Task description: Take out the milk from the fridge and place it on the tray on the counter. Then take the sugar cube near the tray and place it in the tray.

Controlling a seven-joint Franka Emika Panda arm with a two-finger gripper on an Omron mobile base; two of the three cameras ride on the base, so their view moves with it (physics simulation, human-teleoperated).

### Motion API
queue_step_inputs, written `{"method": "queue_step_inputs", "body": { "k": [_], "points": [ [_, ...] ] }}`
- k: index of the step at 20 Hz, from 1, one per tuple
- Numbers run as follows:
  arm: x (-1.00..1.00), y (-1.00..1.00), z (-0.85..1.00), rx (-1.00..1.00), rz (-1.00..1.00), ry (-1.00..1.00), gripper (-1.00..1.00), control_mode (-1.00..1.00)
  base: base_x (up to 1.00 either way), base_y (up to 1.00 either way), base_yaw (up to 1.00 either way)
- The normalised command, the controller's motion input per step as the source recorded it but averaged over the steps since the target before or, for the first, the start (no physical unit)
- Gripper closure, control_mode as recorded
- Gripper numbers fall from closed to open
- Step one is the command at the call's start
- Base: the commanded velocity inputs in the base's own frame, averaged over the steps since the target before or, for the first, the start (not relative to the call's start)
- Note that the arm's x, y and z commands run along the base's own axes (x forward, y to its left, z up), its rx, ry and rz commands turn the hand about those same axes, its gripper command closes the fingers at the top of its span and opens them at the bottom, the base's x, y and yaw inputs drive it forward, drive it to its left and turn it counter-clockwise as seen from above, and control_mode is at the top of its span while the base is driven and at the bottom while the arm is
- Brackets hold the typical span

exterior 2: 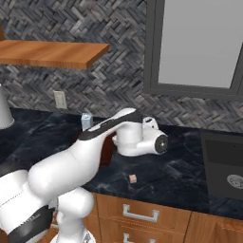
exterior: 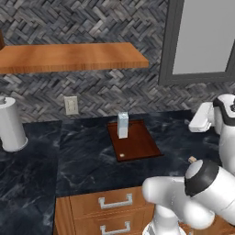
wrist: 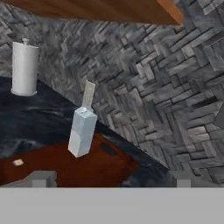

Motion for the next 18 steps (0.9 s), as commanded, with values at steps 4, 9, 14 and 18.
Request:
{"method": "queue_step_inputs", "body": {
  "k": [4, 9, 14, 18],
  "points": [
    [-0.59, -0.08, -0.02, -0.16, -0.54, 0.27, -1.0, -1.0, 0.0, 0.0, 0.0],
    [-0.35, -0.11, 0.0, -0.18, -0.54, 0.32, -1.0, -1.0, 0.0, 0.0, 0.0],
    [-0.18, -0.42, 0.01, -0.07, -0.34, 0.57, -1.0, -1.0, 0.0, 0.0, 0.0],
    [-0.06, -0.29, -0.04, -0.1, -0.2, 0.5, -1.0, -1.0, 0.0, 0.0, 0.0]
  ]
}}
